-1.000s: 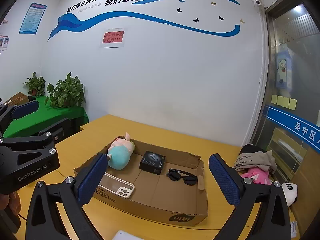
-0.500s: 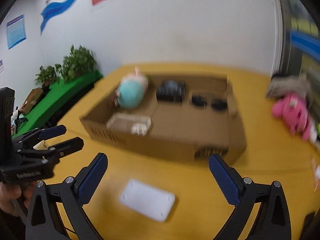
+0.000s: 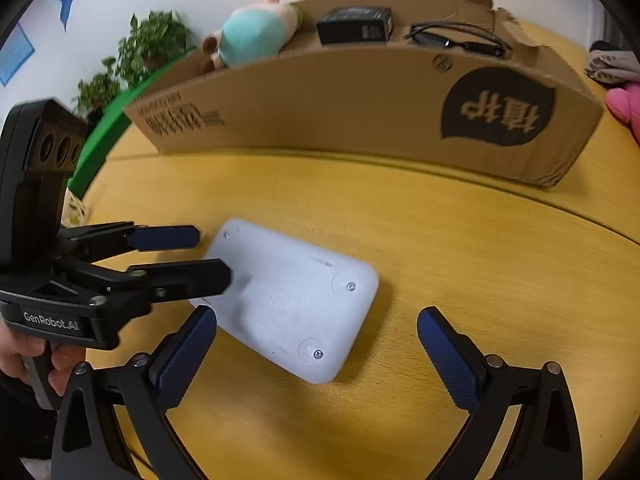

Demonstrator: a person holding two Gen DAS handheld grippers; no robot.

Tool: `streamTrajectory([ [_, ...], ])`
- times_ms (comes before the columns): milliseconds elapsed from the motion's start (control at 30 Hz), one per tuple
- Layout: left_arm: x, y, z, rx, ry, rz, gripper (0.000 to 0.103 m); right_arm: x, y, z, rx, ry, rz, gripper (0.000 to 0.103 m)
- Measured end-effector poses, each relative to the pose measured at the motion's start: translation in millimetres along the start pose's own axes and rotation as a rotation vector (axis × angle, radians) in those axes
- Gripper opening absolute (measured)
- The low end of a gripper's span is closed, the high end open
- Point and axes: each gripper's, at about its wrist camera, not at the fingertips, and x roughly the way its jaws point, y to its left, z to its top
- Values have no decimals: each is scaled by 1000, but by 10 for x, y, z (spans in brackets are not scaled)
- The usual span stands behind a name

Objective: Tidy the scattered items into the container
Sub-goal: 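Move both grippers to the white power bank and close on it, then lift the power bank with both grippers and carry it over the box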

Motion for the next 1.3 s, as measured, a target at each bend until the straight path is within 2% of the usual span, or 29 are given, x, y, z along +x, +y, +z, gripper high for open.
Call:
streamTrajectory([
  [67,17,-28,-6,8,6,-24,56,27,60,-22,-42,0,-22,101],
  [133,43,-36,-23,-4,19,-82,46,42,124,-21,-70,1,-27,99],
  [167,48,-42,-37,-12,18,-99,46,43,150,-24,-80,-4,-20,94],
  [367,-33,-15,-95,-27,-28,-79,42,13,245,-100,-106,-38,-34,91],
  [467,-93,4,-132,-28,-49,-65,40,-52,276,-116,-98,-73,-42,79],
  [567,-167,-40,-138,-18,-81,-55,35,-125,253,-93,-85,-92,-36,77],
  [733,-342,-111,-132,12,-142,-46,36,-215,277,23,-58,-152,-26,68],
  [1100,-775,-323,142,70,-288,-23,37,-648,336,299,-53,-323,-6,65],
  [1300,-984,-424,575,114,-351,-14,38,-897,320,653,-81,-391,-27,65],
])
